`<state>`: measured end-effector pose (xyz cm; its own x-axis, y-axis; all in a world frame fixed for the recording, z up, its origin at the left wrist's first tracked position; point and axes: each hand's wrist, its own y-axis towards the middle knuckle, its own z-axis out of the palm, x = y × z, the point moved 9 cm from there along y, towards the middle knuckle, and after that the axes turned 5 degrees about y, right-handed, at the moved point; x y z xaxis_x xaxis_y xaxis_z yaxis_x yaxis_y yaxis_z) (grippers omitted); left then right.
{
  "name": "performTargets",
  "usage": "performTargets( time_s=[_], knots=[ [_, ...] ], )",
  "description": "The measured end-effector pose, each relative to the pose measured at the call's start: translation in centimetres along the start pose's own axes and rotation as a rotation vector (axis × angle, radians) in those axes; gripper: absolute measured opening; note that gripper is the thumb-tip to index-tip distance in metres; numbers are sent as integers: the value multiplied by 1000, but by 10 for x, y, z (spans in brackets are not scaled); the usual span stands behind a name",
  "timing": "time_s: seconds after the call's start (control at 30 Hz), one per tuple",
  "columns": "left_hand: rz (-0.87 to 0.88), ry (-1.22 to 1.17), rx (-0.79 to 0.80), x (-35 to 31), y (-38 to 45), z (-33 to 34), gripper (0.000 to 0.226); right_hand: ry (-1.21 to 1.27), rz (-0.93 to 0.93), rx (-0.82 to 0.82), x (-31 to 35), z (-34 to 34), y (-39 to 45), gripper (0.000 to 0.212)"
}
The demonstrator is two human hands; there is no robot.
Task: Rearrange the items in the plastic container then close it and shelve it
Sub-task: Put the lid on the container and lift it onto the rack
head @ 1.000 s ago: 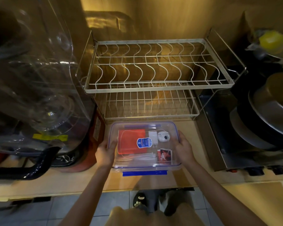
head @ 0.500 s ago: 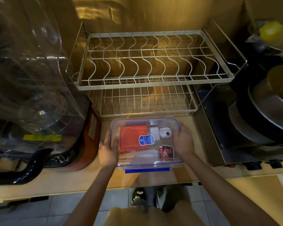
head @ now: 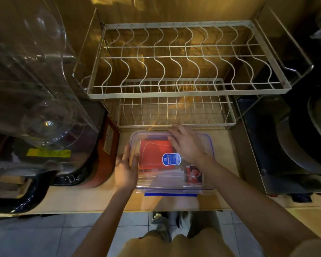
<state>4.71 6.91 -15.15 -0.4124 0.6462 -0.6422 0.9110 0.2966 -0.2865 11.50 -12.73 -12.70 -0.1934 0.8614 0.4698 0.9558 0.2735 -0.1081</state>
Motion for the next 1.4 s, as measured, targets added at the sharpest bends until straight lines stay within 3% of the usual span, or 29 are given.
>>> performTargets(
  time_s=[0.23,0.4,0.83,1.0,1.1,1.3,1.4],
  knots=[
    [4,-31,1,5,-6,3,53,-201,42,115,-8,11,7,56],
    [1,-70,-17,4,-8,2,50,-198,78,244,-14,14,19,70],
    [-41,-155,-28,15,-23,3,51,-193,66,164,-11,17,9,77],
    [-28,-153,-32,12,-24,3,49,-209,22,89,-4,10,6,110],
    [-26,-133,-41,14,-24,3,49,-150,27,63,-3,8,3,102],
    [-46,-126,-54,16,-22,5,49,-19,35,6,-2,5,0,62],
    [-50,-128,-67,17,-22,5,49,-19,12,-25,2,3,-1,56]
  ],
)
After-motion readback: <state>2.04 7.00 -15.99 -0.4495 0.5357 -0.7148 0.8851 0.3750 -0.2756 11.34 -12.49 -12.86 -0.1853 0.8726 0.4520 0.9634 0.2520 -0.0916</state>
